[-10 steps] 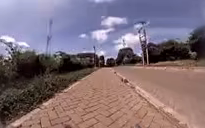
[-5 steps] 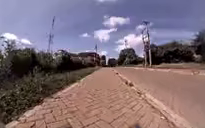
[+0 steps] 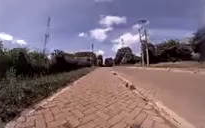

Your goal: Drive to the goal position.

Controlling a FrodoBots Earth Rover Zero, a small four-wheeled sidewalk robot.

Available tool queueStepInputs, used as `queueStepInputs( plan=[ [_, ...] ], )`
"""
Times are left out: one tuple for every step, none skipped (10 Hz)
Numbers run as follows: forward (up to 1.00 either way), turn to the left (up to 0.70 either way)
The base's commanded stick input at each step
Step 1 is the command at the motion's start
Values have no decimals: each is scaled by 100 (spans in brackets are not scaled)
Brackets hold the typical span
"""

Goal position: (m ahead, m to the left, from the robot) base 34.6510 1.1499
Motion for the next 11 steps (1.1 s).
queueStepInputs(
  plan=[
    [100,0],
    [100,0],
    [100,0],
    [100,0],
    [100,0],
    [100,0],
    [100,0],
    [100,0],
    [100,0],
    [100,0],
    [100,0]
  ],
)
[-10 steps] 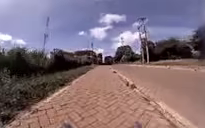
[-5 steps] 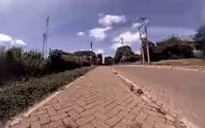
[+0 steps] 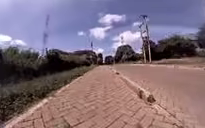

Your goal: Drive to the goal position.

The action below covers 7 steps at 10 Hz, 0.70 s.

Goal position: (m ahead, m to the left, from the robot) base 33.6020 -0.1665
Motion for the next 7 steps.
queueStepInputs(
  plan=[
    [100,0],
    [100,0],
    [100,0],
    [100,0],
    [100,-3],
    [100,0],
    [100,0]
  ],
)
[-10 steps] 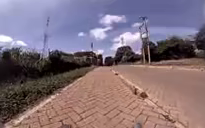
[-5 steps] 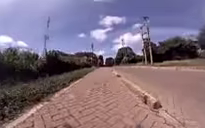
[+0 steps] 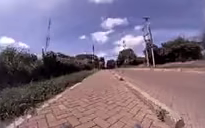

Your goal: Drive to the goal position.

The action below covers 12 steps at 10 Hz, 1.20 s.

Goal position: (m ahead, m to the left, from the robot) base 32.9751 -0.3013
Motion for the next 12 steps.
queueStepInputs(
  plan=[
    [100,-10],
    [100,-22],
    [100,-4],
    [100,-6],
    [100,-14],
    [100,-12],
    [100,-5],
    [100,-13],
    [100,0],
    [100,0],
    [100,0],
    [100,0]
  ],
)
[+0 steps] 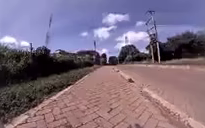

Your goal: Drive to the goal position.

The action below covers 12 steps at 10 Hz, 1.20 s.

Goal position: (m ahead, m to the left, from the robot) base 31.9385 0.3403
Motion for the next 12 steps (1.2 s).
queueStepInputs(
  plan=[
    [100,0],
    [100,0],
    [100,0],
    [100,0],
    [100,0],
    [100,-4],
    [100,-29],
    [100,-29],
    [100,0],
    [100,-1],
    [100,-2],
    [100,-20]
  ],
)
